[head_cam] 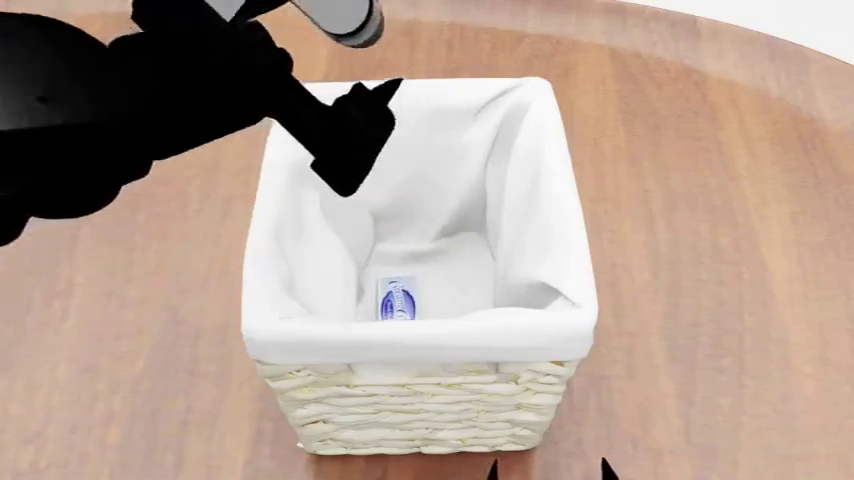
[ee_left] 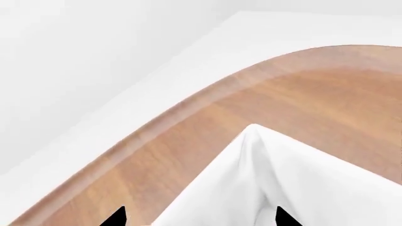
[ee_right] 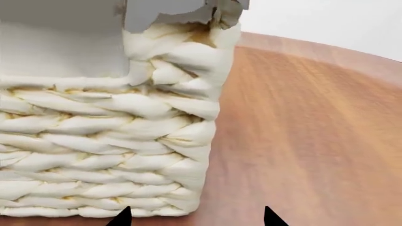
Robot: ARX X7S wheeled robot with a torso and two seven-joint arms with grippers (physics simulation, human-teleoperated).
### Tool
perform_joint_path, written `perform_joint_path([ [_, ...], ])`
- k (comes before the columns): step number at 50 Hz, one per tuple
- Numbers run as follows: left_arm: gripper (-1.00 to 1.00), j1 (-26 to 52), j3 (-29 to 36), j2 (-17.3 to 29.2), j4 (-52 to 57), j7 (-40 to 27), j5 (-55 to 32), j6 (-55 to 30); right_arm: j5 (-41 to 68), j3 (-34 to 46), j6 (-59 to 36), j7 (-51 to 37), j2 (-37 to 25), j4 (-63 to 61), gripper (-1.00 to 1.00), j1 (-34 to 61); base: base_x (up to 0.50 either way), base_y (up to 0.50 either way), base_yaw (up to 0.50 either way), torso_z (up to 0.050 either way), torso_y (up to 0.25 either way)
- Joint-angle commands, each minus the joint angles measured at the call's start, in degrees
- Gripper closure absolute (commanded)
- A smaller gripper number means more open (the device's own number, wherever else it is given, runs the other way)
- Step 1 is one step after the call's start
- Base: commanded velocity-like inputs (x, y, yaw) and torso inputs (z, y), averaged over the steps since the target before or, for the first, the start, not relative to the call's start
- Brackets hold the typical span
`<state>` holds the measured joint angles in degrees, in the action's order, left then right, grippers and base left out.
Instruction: Pick up the cream cheese box, and put it in the basket.
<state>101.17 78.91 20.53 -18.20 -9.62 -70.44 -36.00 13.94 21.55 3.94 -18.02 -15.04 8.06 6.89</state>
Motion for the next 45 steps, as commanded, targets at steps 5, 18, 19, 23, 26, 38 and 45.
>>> perform_joint_path([
  [5,-1.00,-6.16,-6.02,19.35,34.64,-20.16,-1.91,7.26,2.74,-4.48,-7.34,-5.24,-5.28,-18.12,-1.00,-1.78,0.00,0.00,0.00,0.000,0.000],
  [18,-1.00,-8.66,-13.03,28.78,50.26,-40.94,-7.54,12.54,7.06,-13.02,-29.21,-16.35,-12.32,-50.19,-1.00,4.71,0.00,0.00,0.00,0.000,0.000],
  [19,-1.00,-8.53,-13.48,29.20,50.72,-41.34,-8.58,12.75,9.16,-14.51,-32.94,-17.56,-12.77,-52.87,-1.00,7.24,0.00,0.00,0.00,0.000,0.000],
  [23,-1.00,-7.56,-14.52,30.10,52.57,-44.15,-10.26,12.53,18.11,-19.67,-46.68,-22.53,-14.54,-61.71,-1.00,18.46,0.00,0.00,0.00,0.000,0.000],
  [26,-1.00,-6.42,-15.43,30.78,54.67,-46.41,-10.88,12.34,25.91,-23.21,-55.90,-26.89,-15.45,-66.36,-1.00,26.95,0.00,0.00,0.00,0.000,0.000],
  [38,-1.00,-0.42,-19.43,32.54,63.40,-56.53,-16.10,11.46,73.14,-29.51,-65.67,-57.55,-25.64,-65.98,-1.00,58.56,0.00,0.00,0.00,0.000,0.000],
  [45,-1.00,-0.97,-19.69,32.27,66.75,-58.13,-15.49,12.07,80.91,-27.88,-63.98,-63.46,-27.55,-66.82,-1.00,63.98,0.00,0.00,0.00,0.000,0.000],
])
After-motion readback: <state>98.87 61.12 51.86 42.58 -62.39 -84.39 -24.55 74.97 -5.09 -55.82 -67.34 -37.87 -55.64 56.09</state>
